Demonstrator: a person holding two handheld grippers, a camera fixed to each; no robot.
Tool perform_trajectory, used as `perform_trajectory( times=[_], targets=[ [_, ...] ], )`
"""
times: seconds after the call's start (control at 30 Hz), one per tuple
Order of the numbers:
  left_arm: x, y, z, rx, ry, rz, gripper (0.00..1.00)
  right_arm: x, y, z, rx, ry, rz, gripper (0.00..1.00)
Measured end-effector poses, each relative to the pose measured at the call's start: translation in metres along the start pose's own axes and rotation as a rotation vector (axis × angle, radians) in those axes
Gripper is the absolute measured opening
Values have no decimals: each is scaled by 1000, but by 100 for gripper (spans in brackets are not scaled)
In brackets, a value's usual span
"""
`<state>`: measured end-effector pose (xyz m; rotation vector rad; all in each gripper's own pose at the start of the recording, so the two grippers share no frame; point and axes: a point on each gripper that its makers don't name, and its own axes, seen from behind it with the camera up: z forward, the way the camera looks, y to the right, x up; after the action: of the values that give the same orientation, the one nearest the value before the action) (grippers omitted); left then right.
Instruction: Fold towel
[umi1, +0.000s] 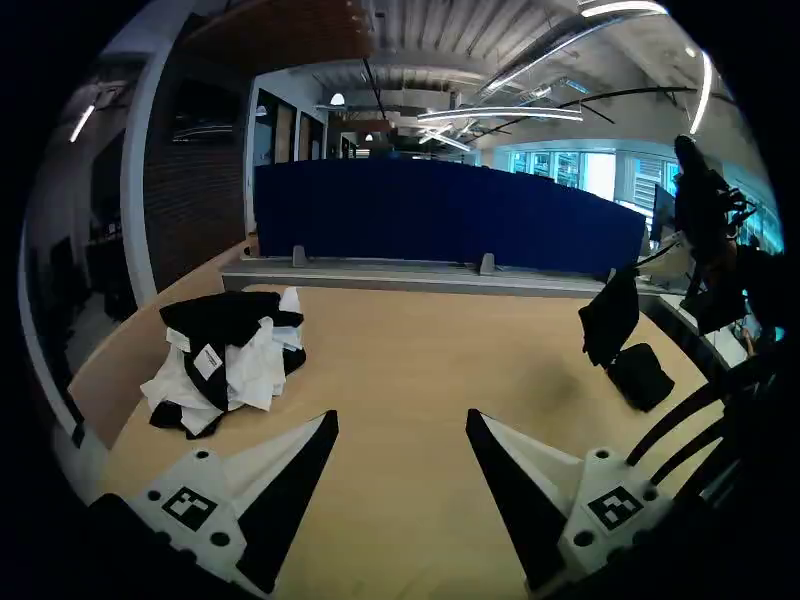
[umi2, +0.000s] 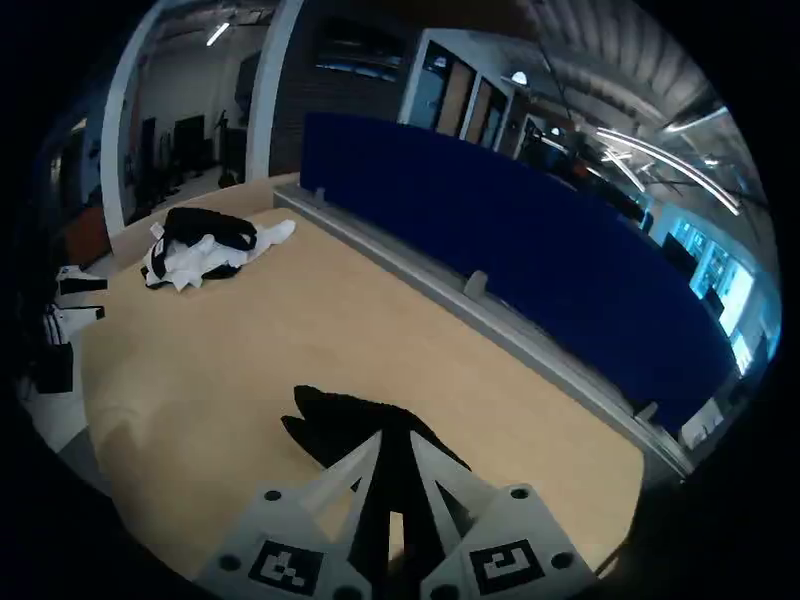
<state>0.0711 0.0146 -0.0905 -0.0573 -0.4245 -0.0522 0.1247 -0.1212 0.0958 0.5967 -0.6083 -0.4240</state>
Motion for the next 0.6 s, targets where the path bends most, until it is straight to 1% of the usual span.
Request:
perform_trajectory(
  times=[0.2, 0.37, 0.6],
  targets=[
    [-3, 1, 2, 2, -7, 1, 95, -6, 32, -2, -34, -9, 17, 4],
    [-3, 1, 2, 4, -9, 9, 95, -15, 60, -2, -63, -30, 20, 4],
    [-2, 3, 2, 7, -11, 13, 95, -27, 90, 0, -91, -52, 25, 4]
  ],
)
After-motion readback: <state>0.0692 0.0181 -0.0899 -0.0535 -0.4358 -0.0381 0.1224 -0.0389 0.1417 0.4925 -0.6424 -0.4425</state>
